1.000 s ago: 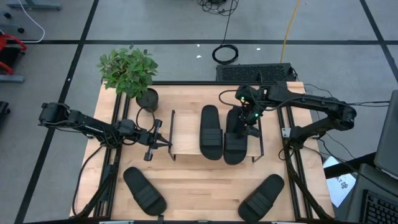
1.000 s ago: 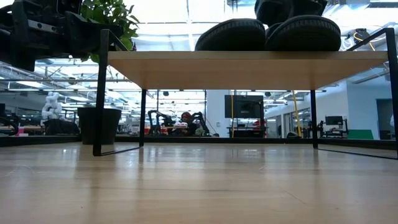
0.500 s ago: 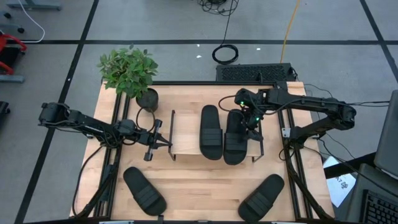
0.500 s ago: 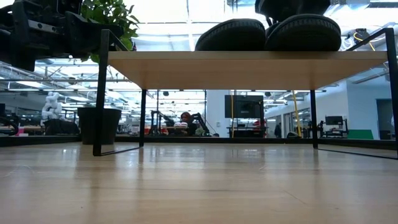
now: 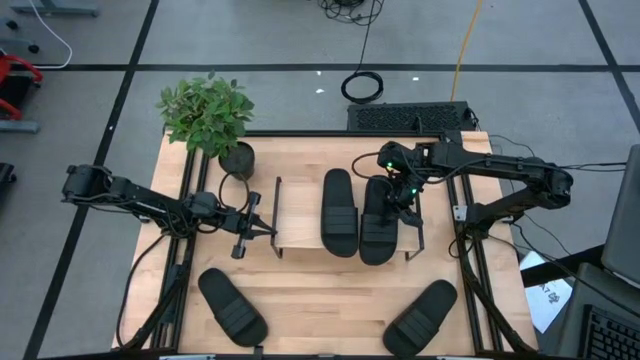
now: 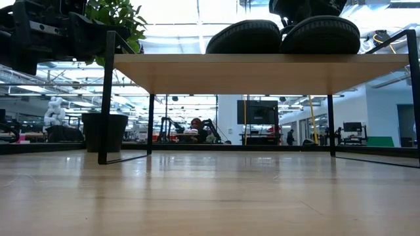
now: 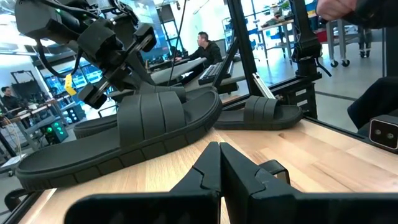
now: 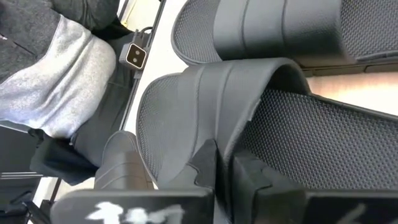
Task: Pick and place slides into the shelf
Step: Adjust the black slide on the shelf
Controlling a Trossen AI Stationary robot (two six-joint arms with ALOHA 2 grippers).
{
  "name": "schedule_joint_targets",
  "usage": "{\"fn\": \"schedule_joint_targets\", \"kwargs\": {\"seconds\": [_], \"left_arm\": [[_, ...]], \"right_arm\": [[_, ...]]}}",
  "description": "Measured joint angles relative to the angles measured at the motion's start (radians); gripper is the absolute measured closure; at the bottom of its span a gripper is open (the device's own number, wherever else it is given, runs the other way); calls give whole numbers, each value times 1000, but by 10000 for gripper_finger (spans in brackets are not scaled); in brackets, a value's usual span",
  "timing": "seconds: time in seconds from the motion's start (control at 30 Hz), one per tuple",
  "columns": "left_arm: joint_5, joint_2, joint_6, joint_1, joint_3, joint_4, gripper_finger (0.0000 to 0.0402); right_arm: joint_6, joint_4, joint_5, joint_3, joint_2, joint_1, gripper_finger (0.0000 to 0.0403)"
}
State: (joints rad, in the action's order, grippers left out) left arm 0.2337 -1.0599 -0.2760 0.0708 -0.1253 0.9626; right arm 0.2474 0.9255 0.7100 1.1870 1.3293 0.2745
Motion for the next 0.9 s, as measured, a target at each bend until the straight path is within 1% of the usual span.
{"fn": "schedule_joint_targets", "kwargs": {"seconds": [0.13, 0.27, 0.47, 0.9], "left_arm": [[0, 0, 0, 0, 0, 0, 398], [0, 0, 0, 0, 1, -1, 398], [0, 0, 0, 0, 1, -2, 398], [1, 0, -1, -3, 1, -2, 398]], "right_arm": [[5, 0, -4, 0, 0, 0, 397], [11, 8, -46, 0, 0, 0, 398], [43, 14, -55, 1, -1, 7, 398], [48, 8, -71, -1, -78, 8, 398]]}}
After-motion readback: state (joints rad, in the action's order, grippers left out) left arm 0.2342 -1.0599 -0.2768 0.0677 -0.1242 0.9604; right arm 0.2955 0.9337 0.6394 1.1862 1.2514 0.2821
